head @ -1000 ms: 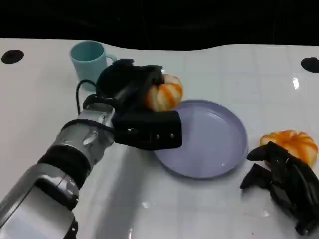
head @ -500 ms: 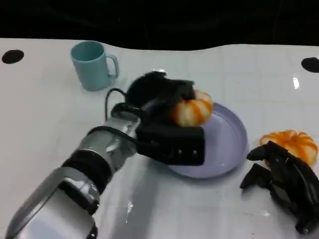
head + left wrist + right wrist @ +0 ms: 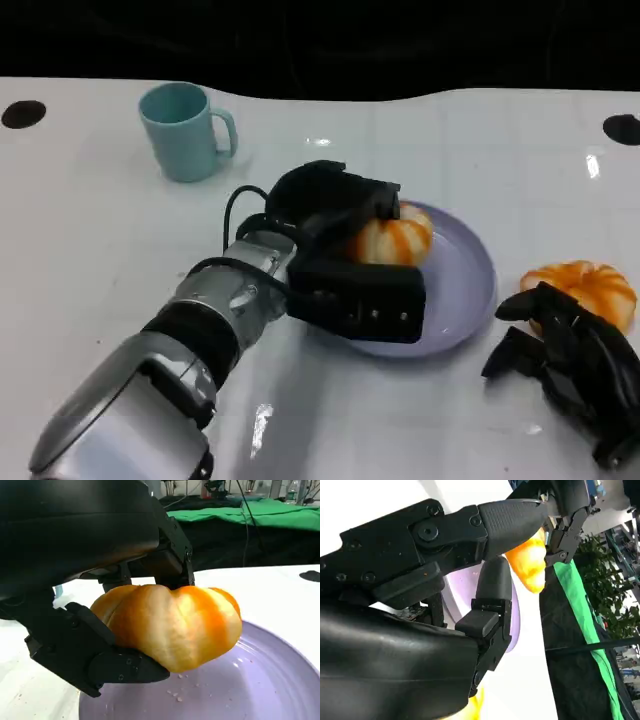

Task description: Grasp the bread from the table and place it into the plate.

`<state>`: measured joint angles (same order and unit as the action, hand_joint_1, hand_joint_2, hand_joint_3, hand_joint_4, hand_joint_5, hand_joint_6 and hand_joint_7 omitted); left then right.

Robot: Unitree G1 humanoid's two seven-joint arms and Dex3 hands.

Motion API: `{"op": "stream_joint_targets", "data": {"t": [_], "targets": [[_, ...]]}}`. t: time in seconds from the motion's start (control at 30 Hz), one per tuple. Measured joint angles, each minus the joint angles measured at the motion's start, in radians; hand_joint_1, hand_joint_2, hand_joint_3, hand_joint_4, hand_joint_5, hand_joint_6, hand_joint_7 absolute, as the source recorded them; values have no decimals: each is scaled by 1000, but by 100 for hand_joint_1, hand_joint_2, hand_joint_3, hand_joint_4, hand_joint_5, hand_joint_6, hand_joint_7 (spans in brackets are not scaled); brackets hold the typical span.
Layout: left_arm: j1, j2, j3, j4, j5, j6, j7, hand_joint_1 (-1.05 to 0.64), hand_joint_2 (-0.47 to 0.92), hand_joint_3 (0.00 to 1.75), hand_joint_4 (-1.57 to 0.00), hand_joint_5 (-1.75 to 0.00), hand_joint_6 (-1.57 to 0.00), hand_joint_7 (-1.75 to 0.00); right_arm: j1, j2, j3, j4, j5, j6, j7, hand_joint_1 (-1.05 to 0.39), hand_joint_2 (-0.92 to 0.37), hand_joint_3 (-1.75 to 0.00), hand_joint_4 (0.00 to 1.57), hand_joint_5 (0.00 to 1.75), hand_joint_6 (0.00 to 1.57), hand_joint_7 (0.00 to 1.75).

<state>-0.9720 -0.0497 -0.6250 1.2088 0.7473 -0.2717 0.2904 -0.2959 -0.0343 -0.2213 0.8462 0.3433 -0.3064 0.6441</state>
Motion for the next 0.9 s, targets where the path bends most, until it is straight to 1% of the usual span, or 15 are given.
{"op": "stream_joint_targets", "data": {"t": [0.03, 0.07, 0.1, 0.13, 0.17, 0.2, 0.23, 0.27, 0.3, 0.33, 0.47, 0.7, 0.8, 0.9], "targets": [[-1, -1, -4, 2, 4, 1, 0, -30, 80, 46, -67, -169, -70, -84, 0, 0, 1, 0, 0, 0, 0, -52, -92, -27, 67, 155, 61, 124], [-3, -1, -7, 4, 5, 3, -11, -33, 86, 32, -62, -167, -68, -79, 0, 0, 1, 1, 0, -2, 0, -52, -92, -27, 68, 155, 61, 124], [-7, -1, -9, 7, 5, 11, -39, -34, 89, 25, -59, -166, -67, -76, 0, 0, 1, 2, 0, -4, 1, -52, -92, -27, 68, 155, 61, 124], [-11, -1, -10, 8, 6, 19, -63, -43, 91, 27, -47, -131, -52, -54, 0, 0, 1, 4, 0, -7, 1, -53, -92, -26, 67, 155, 61, 123], [-16, 0, -10, 9, 4, 25, -93, -46, 91, 28, -44, -117, -47, -44, 0, 0, 0, 6, 0, -11, 2, -53, -92, -26, 67, 155, 61, 122], [-21, 1, -10, 9, 3, 28, -124, -48, 92, 28, -43, -110, -45, -39, 0, 0, 0, 8, 0, -14, 3, -53, -92, -26, 67, 155, 62, 122], [-27, 2, -10, 9, 2, 29, -150, -61, 92, 35, -27, -88, -37, -30, 0, 0, 0, 10, 0, -16, 4, -52, -92, -26, 68, 155, 62, 122], [-33, 3, -7, 9, -4, 29, -177, -70, 92, 40, -23, -65, -34, -20, -1, 0, 0, 11, 1, -17, 5, -52, -92, -26, 68, 155, 62, 122], [-38, 4, -3, 8, -10, 29, -206, -73, 92, 42, -22, -57, -33, -17, -1, 0, -1, 12, 1, -17, 6, -52, -92, -26, 68, 155, 62, 122], [-41, 5, 2, 8, -15, 29, -230, -80, 92, 45, -17, -50, -33, -15, -2, 0, -1, 13, 1, -17, 7, -53, -92, -26, 69, 155, 63, 122], [-42, 9, 4, 4, -29, 29, -269, -86, 92, 50, -9, -43, -33, -12, -4, 0, -1, 14, 1, -14, 7, -52, -92, -27, 68, 154, 62, 122], [-42, 22, 4, -13, -32, 29, -282, -87, 92, 51, -8, -42, -33, -11, -5, 0, -2, 22, 1, -25, 11, -52, -92, -28, 68, 153, 62, 122], [-42, 26, 4, -18, -39, 26, -288, -88, 92, 50, -15, -47, -44, -15, -5, 0, -1, 21, 0, -25, 8, -53, -92, -26, 69, 153, 63, 123], [-43, 35, 5, -38, -40, 20, -295, -88, 92, 50, -16, -49, -48, -17, -5, 1, 1, 19, 0, -24, -5, -54, -92, -25, 69, 154, 63, 124]]}}
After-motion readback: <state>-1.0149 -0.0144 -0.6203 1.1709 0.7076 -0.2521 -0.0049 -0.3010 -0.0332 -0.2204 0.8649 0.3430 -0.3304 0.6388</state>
